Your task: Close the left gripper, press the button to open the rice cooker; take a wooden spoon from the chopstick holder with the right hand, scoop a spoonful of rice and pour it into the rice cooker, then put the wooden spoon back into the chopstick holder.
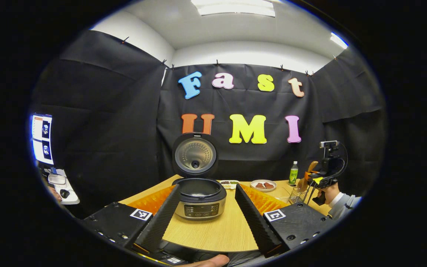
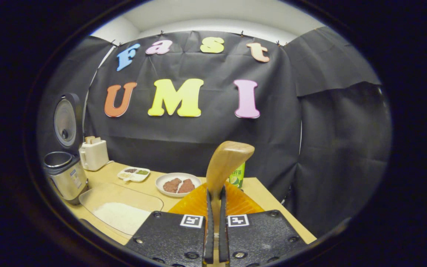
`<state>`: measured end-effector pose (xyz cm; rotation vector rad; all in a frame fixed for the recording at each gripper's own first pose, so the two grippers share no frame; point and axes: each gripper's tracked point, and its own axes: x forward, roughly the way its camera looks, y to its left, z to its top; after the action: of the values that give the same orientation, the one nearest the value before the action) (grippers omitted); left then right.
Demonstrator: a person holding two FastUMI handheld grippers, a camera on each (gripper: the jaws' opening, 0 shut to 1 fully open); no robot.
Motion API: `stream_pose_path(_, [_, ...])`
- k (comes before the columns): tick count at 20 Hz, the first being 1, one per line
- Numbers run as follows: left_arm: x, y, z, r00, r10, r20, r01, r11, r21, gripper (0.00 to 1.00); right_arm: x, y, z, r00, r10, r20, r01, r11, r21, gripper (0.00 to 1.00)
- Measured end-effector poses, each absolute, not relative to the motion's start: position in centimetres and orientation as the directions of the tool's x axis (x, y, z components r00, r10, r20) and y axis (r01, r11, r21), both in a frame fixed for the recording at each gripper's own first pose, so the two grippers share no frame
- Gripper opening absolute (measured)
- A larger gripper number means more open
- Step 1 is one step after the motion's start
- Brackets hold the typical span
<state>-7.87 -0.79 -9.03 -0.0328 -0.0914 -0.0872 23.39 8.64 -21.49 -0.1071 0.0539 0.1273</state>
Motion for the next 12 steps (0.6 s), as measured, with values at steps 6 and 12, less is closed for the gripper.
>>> stream_pose_path(6, [-8.1, 0.0, -8.9, 0.992, -0.078, 0.095, 0.082, 0.996, -0.04, 0.94, 20.1, 13.3, -16.8, 0.976, 0.216, -0.001, -0.214, 0.97, -0.112, 0.11])
stream_pose_path(12, [-8.3, -0.3, -9.4, 0.992, -0.092, 0.088, 0.095, 0.995, -0.03, 0.94, 18.5, 18.3, -16.7, 0.964, 0.265, -0.006, -0.263, 0.953, -0.151, 0.11])
